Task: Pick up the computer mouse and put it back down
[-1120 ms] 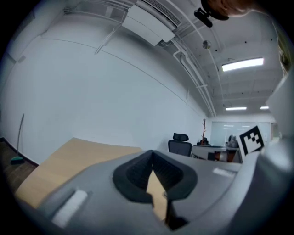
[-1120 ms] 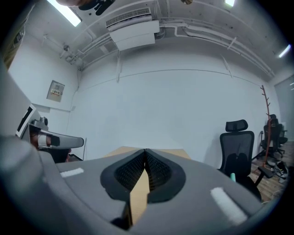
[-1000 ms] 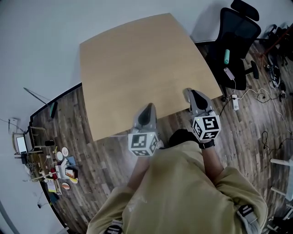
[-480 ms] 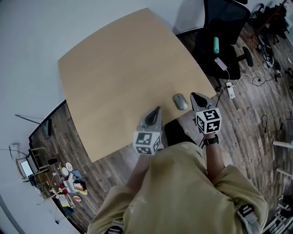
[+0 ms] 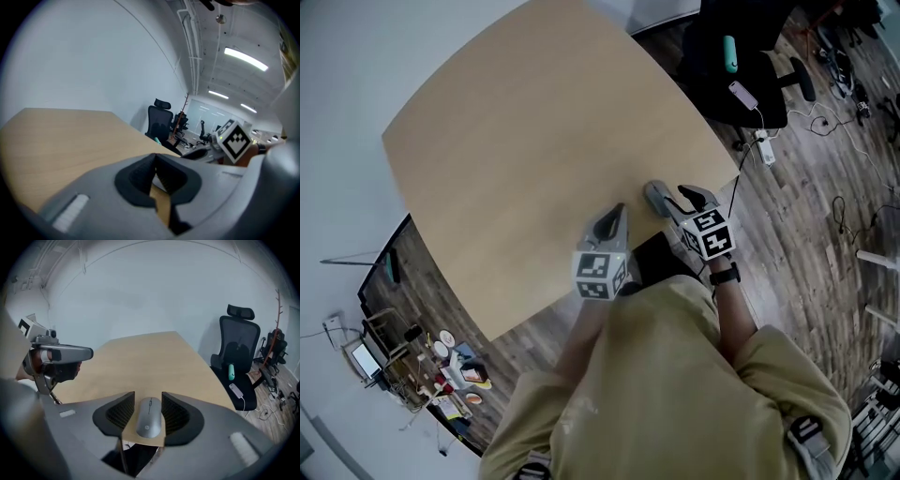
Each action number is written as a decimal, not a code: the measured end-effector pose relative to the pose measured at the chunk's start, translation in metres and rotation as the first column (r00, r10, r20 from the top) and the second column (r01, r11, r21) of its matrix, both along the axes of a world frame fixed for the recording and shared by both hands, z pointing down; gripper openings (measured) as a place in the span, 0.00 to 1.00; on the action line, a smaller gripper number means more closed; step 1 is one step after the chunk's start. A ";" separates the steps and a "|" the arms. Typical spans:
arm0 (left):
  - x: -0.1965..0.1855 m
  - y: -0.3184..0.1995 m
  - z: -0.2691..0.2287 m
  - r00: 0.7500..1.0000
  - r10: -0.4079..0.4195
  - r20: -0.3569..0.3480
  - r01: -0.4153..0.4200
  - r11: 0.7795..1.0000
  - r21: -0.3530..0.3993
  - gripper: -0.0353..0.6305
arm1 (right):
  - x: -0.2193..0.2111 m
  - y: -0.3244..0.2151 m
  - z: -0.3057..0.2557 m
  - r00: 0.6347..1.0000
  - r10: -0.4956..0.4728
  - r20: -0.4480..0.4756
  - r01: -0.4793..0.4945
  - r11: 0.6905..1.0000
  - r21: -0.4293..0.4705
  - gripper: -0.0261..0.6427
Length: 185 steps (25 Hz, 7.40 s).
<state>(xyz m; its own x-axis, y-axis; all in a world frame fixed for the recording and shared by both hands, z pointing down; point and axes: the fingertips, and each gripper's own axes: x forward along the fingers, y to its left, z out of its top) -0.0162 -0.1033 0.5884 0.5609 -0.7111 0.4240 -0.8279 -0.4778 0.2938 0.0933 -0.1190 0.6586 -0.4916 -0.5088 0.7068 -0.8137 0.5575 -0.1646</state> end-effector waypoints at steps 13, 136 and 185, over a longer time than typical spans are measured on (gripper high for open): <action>-0.013 -0.010 0.043 0.999 -0.032 -0.013 0.031 0.992 -0.124 0.05 | -0.024 -0.002 0.097 0.989 -0.032 -0.142 0.006 0.984 -0.176 0.62; -0.169 -0.321 -0.066 0.860 -0.508 0.050 0.480 0.838 0.259 0.04 | -0.154 -0.513 -0.049 0.989 -0.018 0.149 -0.024 0.960 0.277 0.51; -0.177 0.101 -0.159 0.796 -0.606 0.000 0.531 0.697 0.482 0.05 | -0.155 0.054 -0.240 0.935 -0.224 0.276 -0.006 0.765 0.644 0.05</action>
